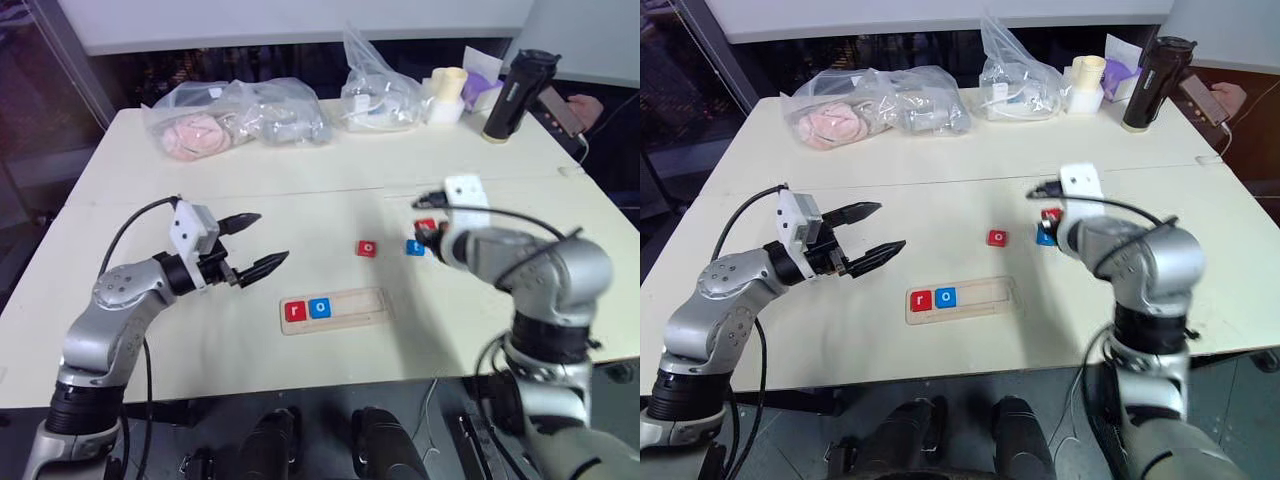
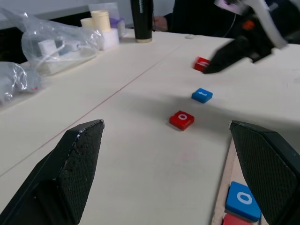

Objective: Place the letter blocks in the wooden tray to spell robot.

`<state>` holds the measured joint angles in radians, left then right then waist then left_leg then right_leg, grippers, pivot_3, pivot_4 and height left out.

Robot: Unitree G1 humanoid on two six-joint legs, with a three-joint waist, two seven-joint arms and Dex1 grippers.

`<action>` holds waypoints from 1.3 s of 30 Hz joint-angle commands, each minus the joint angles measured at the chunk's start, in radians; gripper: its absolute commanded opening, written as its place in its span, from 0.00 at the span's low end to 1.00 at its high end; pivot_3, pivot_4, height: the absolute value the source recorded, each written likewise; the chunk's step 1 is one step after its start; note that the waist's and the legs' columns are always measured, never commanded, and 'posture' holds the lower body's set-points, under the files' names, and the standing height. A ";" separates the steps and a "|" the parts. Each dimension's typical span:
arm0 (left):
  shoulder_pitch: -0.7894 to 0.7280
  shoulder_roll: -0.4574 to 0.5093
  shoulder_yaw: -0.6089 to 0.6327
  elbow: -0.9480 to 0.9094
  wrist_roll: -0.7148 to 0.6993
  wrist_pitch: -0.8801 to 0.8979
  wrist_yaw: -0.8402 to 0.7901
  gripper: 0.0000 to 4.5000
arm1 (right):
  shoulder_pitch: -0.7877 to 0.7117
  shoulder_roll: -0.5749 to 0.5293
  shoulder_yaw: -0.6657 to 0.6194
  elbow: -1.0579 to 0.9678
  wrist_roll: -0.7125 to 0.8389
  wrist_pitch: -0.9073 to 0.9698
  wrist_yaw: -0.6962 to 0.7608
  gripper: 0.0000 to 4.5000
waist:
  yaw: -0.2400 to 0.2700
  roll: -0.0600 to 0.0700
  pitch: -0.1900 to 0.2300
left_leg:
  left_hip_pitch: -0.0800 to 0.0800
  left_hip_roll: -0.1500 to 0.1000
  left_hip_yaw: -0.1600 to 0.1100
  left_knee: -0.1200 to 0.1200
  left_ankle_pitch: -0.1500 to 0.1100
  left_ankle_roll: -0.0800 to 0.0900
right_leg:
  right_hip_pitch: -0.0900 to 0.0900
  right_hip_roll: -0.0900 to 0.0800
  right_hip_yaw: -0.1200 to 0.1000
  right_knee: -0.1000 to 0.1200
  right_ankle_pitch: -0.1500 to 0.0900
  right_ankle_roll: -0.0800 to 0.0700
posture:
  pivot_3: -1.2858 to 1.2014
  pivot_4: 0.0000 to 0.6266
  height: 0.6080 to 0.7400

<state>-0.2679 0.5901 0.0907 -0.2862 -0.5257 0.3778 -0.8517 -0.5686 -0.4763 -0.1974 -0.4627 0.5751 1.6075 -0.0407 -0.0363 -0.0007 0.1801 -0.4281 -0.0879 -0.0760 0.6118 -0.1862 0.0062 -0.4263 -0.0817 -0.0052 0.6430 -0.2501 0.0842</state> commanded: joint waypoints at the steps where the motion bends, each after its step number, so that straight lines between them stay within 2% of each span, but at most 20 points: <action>1: -0.001 0.024 -0.002 -0.023 -0.010 -0.020 -0.050 1.00 | 0.112 -0.059 -0.072 -0.158 0.153 0.007 0.010 0.25 | -0.002 0.000 0.000 | 0.000 0.000 0.000 0.000 0.000 0.000 | 0.000 0.000 0.000 0.000 0.000 0.000 | 0.52 0.24 0.98; 5: -0.007 0.037 0.001 -0.020 -0.016 -0.022 -0.093 1.00 | 0.244 -0.046 -0.125 -0.217 0.245 0.007 -0.050 0.25 | 0.001 -0.001 0.000 | 0.000 0.001 0.000 0.000 -0.001 0.001 | 0.001 0.000 0.000 -0.003 0.000 0.000 | 0.52 0.24 0.98; 7: 0.015 0.077 0.001 -0.046 -0.044 -0.011 -0.168 1.00 | 0.292 -0.024 -0.137 -0.244 0.293 0.007 -0.073 0.25 | 0.001 -0.001 0.000 | -0.001 0.001 0.000 0.000 -0.001 0.001 | 0.001 0.000 0.000 -0.005 0.000 -0.001 | 0.52 0.24 0.98; 14: 0.037 0.208 -0.002 -0.025 -0.076 -0.024 -0.384 1.00 | 0.339 0.008 -0.142 -0.248 0.405 0.007 -0.163 0.25 | 0.009 0.000 0.000 | -0.003 0.001 0.000 -0.001 -0.002 0.002 | 0.001 0.000 0.000 -0.011 0.000 -0.002 | 0.52 0.24 0.98; 18: 0.007 0.214 -0.023 0.002 -0.068 -0.051 -0.451 1.00 | 0.346 -0.005 -0.135 -0.229 0.423 0.007 -0.199 0.25 | 0.027 0.000 0.000 | -0.006 0.001 0.000 -0.001 -0.003 0.003 | 0.000 -0.001 0.000 -0.013 0.000 -0.002 | 0.52 0.24 0.98; 26: -0.014 0.202 -0.051 0.039 -0.044 -0.101 -0.502 1.00 | 0.333 -0.042 -0.113 -0.218 0.451 0.007 -0.248 0.25 | 0.026 0.000 0.000 | -0.010 0.001 0.000 -0.001 -0.003 0.004 | -0.003 -0.001 -0.001 -0.014 0.000 -0.002 | 0.52 0.24 0.98; 27: -0.017 0.199 -0.056 0.045 -0.040 -0.106 -0.503 1.00 | 0.332 -0.050 -0.110 -0.217 0.455 0.007 -0.252 0.48 | 0.025 0.000 0.000 | -0.010 0.001 0.000 0.000 -0.003 0.004 | -0.003 -0.001 -0.001 -0.014 0.000 -0.002 | 0.52 0.24 0.98; 30: -0.026 0.192 -0.063 0.060 -0.032 -0.117 -0.500 1.00 | 0.322 -0.093 -0.097 -0.216 0.465 0.007 -0.245 0.79 | 0.025 0.000 0.000 | -0.010 0.001 0.000 0.000 -0.003 0.004 | -0.003 -0.001 -0.001 -0.014 0.000 -0.002 | 0.52 0.24 0.98; 31: -0.029 0.190 -0.063 0.064 -0.032 -0.117 -0.498 1.00 | 0.312 -0.125 -0.089 -0.219 0.476 0.007 -0.215 0.94 | 0.025 0.000 0.000 | -0.010 0.001 0.000 0.000 -0.003 0.004 | -0.003 -0.001 -0.001 -0.014 0.000 -0.002 | 0.52 0.24 0.98; 32: -0.031 0.189 -0.063 0.066 -0.032 -0.119 -0.495 1.00 | 0.299 -0.156 -0.083 -0.225 0.491 0.007 -0.180 0.99 | 0.025 0.000 0.000 | -0.010 0.001 0.000 0.000 -0.003 0.005 | -0.003 -0.001 -0.001 -0.014 0.000 -0.002 | 0.52 0.24 0.98; 34: -0.034 0.187 -0.063 0.073 -0.029 -0.122 -0.494 1.00 | 0.267 -0.231 -0.069 -0.240 0.508 -0.002 -0.082 0.99 | 0.025 0.000 0.000 | -0.010 0.001 0.000 0.001 -0.003 0.005 | -0.003 -0.001 -0.001 -0.014 0.000 -0.002 | 0.52 0.24 0.98; 36: -0.039 0.187 -0.066 0.080 -0.025 -0.128 -0.498 1.00 | 0.254 -0.405 -0.005 -0.268 0.458 -0.133 0.137 0.99 | 0.025 0.003 0.002 | -0.011 0.001 0.000 0.002 -0.003 0.005 | -0.003 -0.001 -0.001 -0.014 0.000 -0.002 | 0.52 0.24 0.98; 39: -0.052 0.185 -0.072 0.093 -0.019 -0.133 -0.504 1.00 | 0.313 -0.613 0.054 -0.219 0.312 -0.439 0.505 0.99 | 0.029 0.002 0.002 | -0.011 0.001 0.000 0.003 -0.004 0.007 | -0.001 -0.001 -0.004 -0.015 0.000 -0.001 | 0.52 0.24 0.98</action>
<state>-0.2978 0.7735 0.0129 -0.1886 -0.5489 0.2624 -1.3502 -0.2773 -1.0441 -0.1642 -0.6897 0.9657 1.3306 0.2855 -0.0073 0.0010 0.1825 -0.4389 -0.0869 -0.0761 0.6150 -0.1904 0.0130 -0.4269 -0.0825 -0.0093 0.6277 -0.2502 0.0837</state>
